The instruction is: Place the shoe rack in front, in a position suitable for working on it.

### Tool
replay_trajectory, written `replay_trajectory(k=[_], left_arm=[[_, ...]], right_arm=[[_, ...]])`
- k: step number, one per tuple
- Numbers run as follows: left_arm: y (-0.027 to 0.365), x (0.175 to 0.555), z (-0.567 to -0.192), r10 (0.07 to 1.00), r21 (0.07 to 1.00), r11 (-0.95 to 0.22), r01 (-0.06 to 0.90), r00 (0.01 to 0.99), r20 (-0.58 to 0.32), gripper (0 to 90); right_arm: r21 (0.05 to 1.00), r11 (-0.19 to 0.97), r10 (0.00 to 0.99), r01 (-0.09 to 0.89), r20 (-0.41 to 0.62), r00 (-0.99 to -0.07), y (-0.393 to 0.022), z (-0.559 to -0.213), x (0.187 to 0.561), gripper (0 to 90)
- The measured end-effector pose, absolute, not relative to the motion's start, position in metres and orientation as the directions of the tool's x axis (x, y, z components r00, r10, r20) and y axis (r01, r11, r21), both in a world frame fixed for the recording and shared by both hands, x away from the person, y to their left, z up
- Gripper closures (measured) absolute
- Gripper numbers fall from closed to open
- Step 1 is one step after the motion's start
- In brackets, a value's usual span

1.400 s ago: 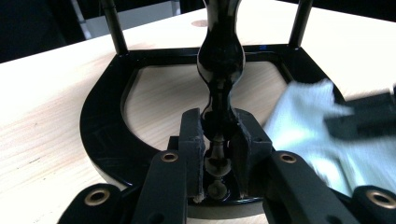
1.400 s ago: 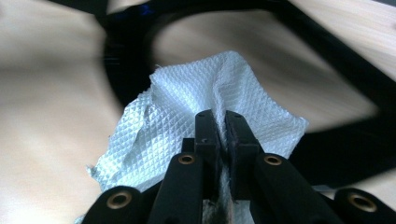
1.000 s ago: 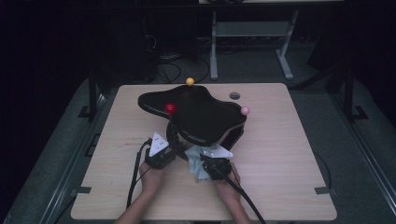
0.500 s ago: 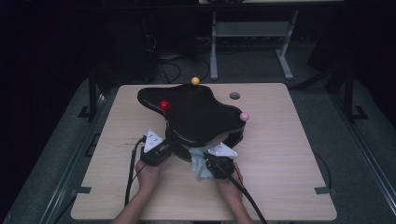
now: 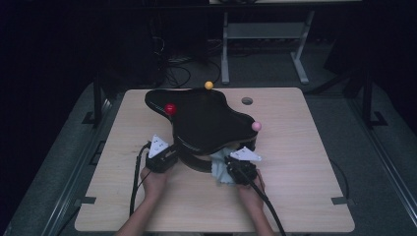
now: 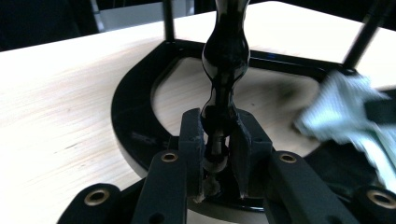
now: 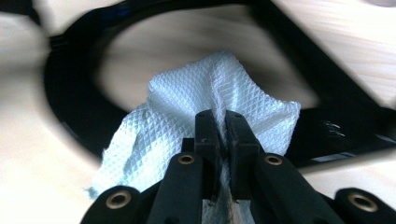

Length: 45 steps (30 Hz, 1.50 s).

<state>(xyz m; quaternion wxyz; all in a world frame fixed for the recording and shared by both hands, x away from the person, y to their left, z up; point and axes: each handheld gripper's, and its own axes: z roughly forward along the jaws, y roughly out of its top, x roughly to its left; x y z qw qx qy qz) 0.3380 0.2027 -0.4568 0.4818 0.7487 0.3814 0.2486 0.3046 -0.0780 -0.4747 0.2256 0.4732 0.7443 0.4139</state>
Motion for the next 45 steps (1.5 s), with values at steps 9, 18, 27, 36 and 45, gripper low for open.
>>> replay_trajectory(k=[9,18,27,36,45], left_arm=[[0.204,0.338,-0.457,0.809,0.910,-0.245,0.335,0.588,0.001,75.4],[0.204,0.338,-0.457,0.810,0.909,-0.246,0.336,0.586,0.002,75.6],[0.203,0.338,-0.457,0.809,0.910,-0.246,0.334,0.587,0.003,75.6],[0.202,0.337,-0.457,0.805,0.909,-0.249,0.335,0.594,0.002,75.7],[0.201,0.337,-0.457,0.803,0.909,-0.251,0.334,0.596,0.003,75.8]], right_arm=[[0.834,0.168,0.942,0.525,0.022,-0.335,-0.109,-0.476,0.320,84.6],[0.829,0.245,0.926,0.502,-0.046,-0.375,-0.101,-0.475,0.315,84.4],[0.831,0.205,0.919,0.517,0.019,-0.394,-0.099,-0.475,0.311,84.5],[0.831,0.185,0.923,0.524,0.037,-0.383,-0.098,-0.475,0.312,84.3],[0.825,0.242,0.862,0.511,0.058,-0.503,-0.069,-0.473,0.292,84.2]])
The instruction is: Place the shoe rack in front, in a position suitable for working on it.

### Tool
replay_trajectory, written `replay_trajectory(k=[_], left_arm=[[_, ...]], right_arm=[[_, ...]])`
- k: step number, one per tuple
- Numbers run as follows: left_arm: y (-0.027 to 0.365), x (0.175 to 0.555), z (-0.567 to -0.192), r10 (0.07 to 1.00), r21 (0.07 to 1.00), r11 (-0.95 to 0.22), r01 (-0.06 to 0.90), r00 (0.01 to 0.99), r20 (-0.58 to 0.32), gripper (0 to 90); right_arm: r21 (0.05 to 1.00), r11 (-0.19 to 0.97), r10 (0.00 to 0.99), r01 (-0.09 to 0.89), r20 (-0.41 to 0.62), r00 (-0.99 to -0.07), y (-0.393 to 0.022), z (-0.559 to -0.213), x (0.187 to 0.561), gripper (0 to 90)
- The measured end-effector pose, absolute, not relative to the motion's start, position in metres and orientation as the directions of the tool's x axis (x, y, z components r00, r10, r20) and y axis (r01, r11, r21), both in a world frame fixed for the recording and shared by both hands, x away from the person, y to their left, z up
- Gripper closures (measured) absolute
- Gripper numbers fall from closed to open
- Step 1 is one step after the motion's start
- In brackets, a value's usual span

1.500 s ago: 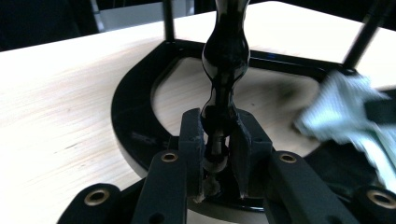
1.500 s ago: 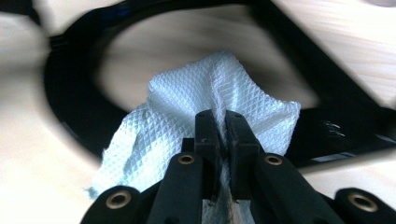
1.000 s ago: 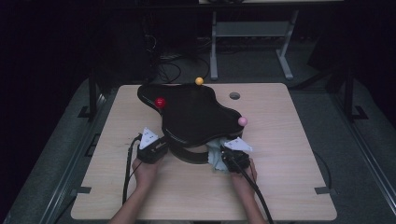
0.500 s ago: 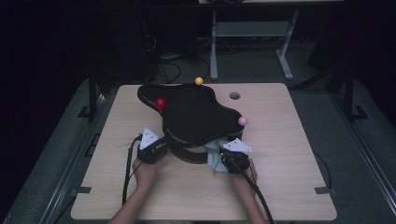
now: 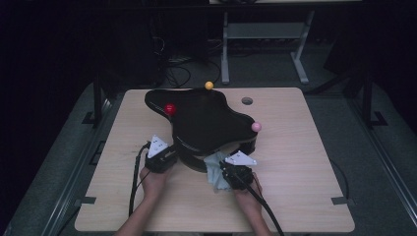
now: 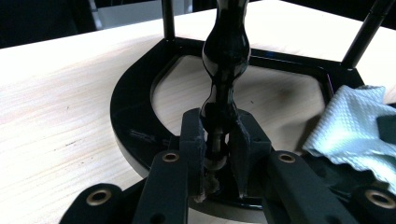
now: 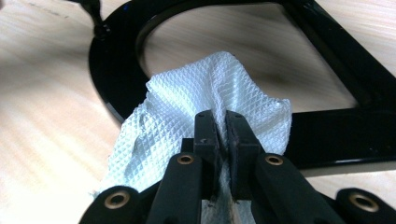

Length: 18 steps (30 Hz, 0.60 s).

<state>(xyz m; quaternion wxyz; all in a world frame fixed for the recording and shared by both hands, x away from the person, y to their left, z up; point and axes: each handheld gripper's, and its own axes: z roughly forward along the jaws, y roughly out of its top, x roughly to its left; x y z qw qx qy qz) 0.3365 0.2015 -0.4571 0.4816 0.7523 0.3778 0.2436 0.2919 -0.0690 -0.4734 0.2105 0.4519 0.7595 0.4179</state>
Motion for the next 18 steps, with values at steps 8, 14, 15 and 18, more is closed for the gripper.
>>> replay_trajectory(k=[8,14,15,18], left_arm=[[0.201,0.336,-0.457,0.800,0.909,-0.251,0.333,0.600,0.001,75.7],[0.200,0.337,-0.458,0.788,0.910,-0.256,0.326,0.616,0.001,75.1],[0.200,0.337,-0.458,0.788,0.910,-0.259,0.325,0.616,0.004,75.3],[0.200,0.337,-0.458,0.786,0.910,-0.259,0.324,0.618,0.004,75.7]], right_arm=[[0.827,0.298,0.844,0.477,0.006,-0.537,-0.061,-0.474,0.283,84.2],[0.824,0.285,0.861,0.489,0.004,-0.508,-0.067,-0.474,0.297,84.2],[0.823,0.280,0.864,0.493,0.007,-0.503,-0.068,-0.474,0.299,84.2],[0.828,0.276,0.867,0.488,0.005,-0.499,-0.069,-0.474,0.300,84.1]])
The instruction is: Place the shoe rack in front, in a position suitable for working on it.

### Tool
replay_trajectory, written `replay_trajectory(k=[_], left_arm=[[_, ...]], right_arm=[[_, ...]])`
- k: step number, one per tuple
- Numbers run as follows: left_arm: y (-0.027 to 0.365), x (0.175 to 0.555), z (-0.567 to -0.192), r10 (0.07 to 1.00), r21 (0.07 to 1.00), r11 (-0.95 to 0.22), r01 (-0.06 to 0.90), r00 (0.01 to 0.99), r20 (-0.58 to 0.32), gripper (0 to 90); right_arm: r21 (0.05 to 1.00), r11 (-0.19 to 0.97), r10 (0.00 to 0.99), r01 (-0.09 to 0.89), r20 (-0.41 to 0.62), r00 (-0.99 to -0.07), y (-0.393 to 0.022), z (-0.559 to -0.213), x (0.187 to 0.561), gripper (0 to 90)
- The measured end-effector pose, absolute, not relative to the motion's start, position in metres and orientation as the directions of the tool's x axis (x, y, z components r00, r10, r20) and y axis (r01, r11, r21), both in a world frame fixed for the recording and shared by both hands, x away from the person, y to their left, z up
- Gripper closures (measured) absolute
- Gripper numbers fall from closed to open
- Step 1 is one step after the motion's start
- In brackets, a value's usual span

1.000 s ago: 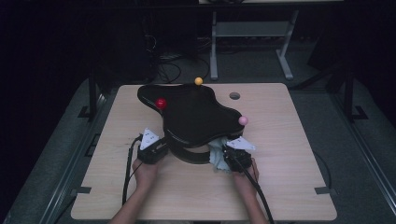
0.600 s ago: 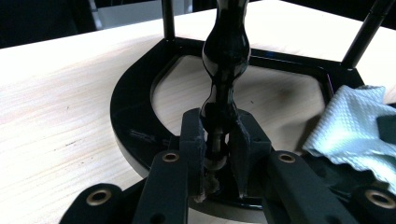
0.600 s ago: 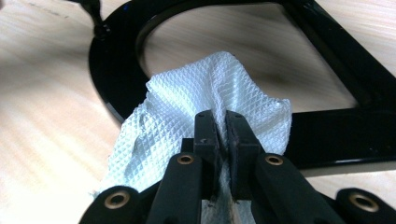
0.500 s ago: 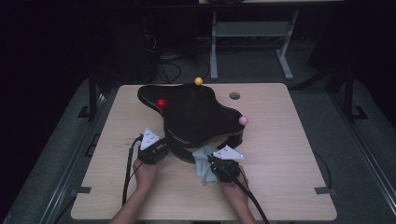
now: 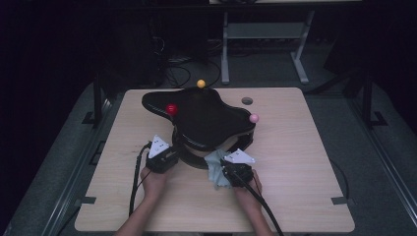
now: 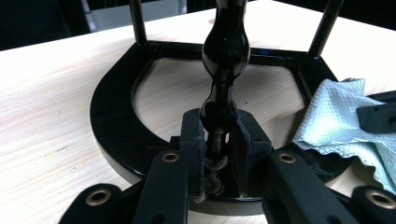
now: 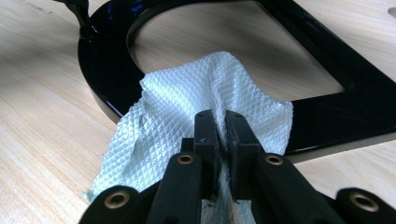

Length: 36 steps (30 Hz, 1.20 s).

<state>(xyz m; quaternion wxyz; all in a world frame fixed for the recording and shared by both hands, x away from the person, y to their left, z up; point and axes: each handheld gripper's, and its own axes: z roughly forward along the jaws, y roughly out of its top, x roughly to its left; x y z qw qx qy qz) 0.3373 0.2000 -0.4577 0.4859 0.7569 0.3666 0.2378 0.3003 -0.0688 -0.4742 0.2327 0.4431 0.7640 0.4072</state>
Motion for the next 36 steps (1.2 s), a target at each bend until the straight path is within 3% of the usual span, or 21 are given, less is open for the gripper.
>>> replay_trajectory(k=[8,16,27,36], left_arm=[[0.200,0.338,-0.458,0.786,0.910,-0.256,0.325,0.618,0.001,75.7],[0.200,0.339,-0.457,0.783,0.908,-0.260,0.329,0.622,-0.001,75.8],[0.200,0.340,-0.457,0.781,0.908,-0.257,0.330,0.624,-0.006,75.8],[0.200,0.340,-0.457,0.780,0.908,-0.258,0.330,0.626,-0.005,75.9]], right_arm=[[0.881,0.205,0.881,0.427,0.024,-0.472,-0.082,-0.470,0.283,84.3],[0.949,0.074,0.898,0.306,0.070,-0.433,-0.097,-0.454,0.250,84.3],[0.982,-0.017,0.889,0.188,0.102,-0.447,-0.107,-0.439,0.221,84.3],[0.996,-0.052,0.863,0.074,0.082,-0.498,-0.110,-0.406,0.206,84.3]])
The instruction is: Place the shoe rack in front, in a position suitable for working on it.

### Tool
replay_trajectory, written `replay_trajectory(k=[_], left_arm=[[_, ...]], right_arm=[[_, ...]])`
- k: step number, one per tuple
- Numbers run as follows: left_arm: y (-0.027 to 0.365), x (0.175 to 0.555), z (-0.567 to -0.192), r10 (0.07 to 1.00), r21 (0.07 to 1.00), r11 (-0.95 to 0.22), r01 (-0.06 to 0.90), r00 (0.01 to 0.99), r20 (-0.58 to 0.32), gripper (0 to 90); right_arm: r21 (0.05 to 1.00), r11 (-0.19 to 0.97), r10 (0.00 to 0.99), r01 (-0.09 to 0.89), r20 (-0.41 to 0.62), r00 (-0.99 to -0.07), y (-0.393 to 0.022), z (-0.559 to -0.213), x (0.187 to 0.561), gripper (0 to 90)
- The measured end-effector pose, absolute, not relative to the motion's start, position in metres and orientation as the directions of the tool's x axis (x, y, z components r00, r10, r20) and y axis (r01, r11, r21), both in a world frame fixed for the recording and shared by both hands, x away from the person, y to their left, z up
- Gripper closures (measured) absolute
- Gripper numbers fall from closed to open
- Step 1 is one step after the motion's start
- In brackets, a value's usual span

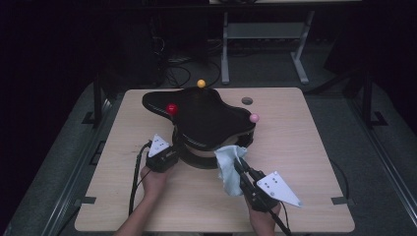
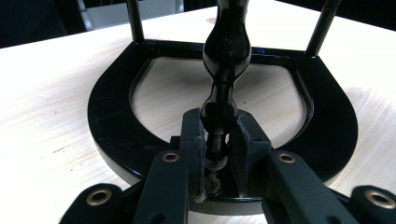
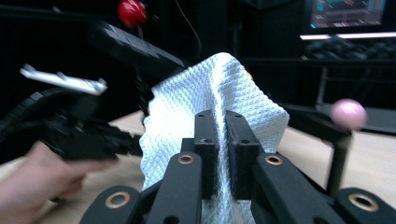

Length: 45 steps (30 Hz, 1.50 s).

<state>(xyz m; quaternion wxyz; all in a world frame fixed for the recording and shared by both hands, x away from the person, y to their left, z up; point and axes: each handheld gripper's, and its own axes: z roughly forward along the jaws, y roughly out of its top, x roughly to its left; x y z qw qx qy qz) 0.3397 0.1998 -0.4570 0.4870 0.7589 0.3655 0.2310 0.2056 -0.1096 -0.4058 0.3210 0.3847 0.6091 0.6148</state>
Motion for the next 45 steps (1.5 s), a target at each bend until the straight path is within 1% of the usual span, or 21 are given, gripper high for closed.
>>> replay_trajectory(k=[2,5,7,11,14,15,19,21,25,27,29,31,34,36,39,41,45], left_arm=[[0.200,0.340,-0.457,0.780,0.908,-0.258,0.330,0.626,-0.006,75.9],[0.200,0.340,-0.457,0.779,0.907,-0.262,0.330,0.627,-0.003,76.0],[0.200,0.340,-0.457,0.778,0.907,-0.264,0.329,0.628,-0.002,76.0],[0.198,0.340,-0.457,0.773,0.906,-0.267,0.327,0.634,-0.001,76.1],[0.199,0.340,-0.457,0.776,0.906,-0.264,0.329,0.631,-0.003,76.1],[0.200,0.340,-0.457,0.776,0.906,-0.267,0.329,0.631,-0.001,76.1],[0.200,0.340,-0.457,0.776,0.906,-0.265,0.328,0.630,-0.001,76.1],[0.201,0.340,-0.457,0.774,0.905,-0.271,0.328,0.633,0.002,76.1],[0.200,0.340,-0.457,0.773,0.906,-0.269,0.326,0.634,0.001,76.2],[0.200,0.340,-0.457,0.774,0.908,-0.262,0.326,0.633,-0.004,76.2],[0.201,0.341,-0.457,0.774,0.908,-0.263,0.325,0.634,-0.003,76.2],[0.201,0.341,-0.457,0.774,0.908,-0.264,0.326,0.633,-0.002,76.2],[0.200,0.340,-0.457,0.773,0.908,-0.266,0.325,0.634,-0.001,76.2],[0.201,0.341,-0.457,0.774,0.908,-0.263,0.326,0.633,-0.003,76.2],[0.201,0.341,-0.457,0.774,0.909,-0.262,0.326,0.633,-0.004,76.2],[0.201,0.341,-0.457,0.773,0.909,-0.263,0.324,0.634,-0.002,76.2],[0.200,0.341,-0.458,0.773,0.909,-0.263,0.323,0.635,-0.002,76.2]], right_arm=[[0.997,-0.056,0.855,0.062,0.080,-0.512,-0.107,-0.401,0.210,84.3],[0.996,-0.052,0.853,0.070,0.080,-0.516,-0.105,-0.397,0.225,84.3],[0.996,-0.033,0.864,0.085,0.071,-0.499,-0.105,-0.396,0.238,84.3],[0.990,-0.041,0.860,0.134,0.103,-0.500,-0.107,-0.395,0.258,84.3],[0.992,-0.030,0.857,0.123,0.089,-0.508,-0.099,-0.390,0.253,84.5],[0.992,-0.047,0.843,0.121,0.104,-0.527,-0.097,-0.388,0.249,84.5],[0.994,-0.044,0.813,0.101,0.094,-0.574,-0.093,-0.384,0.238,84.5],[0.994,-0.024,0.824,0.103,0.077,-0.561,-0.094,-0.384,0.240,84.5],[0.990,-0.034,0.831,0.140,0.106,-0.546,-0.098,-0.385,0.249,84.5],[0.991,-0.028,0.831,0.133,0.097,-0.548,-0.096,-0.382,0.246,84.5],[0.992,-0.041,0.810,0.119,0.102,-0.577,-0.093,-0.380,0.241,84.5],[0.994,-0.019,0.815,0.104,0.076,-0.574,-0.091,-0.380,0.239,84.4],[0.991,-0.028,0.828,0.132,0.097,-0.552,-0.095,-0.382,0.245,84.5],[0.990,-0.037,0.827,0.136,0.106,-0.553,-0.094,-0.381,0.243,84.5],[0.995,-0.026,0.815,0.101,0.079,-0.574,-0.088,-0.378,0.235,84.4],[0.995,-0.018,0.812,0.097,0.071,-0.579,-0.089,-0.378,0.236,84.4],[0.990,-0.030,0.825,0.134,0.101,-0.556,-0.096,-0.381,0.245,84.4]])
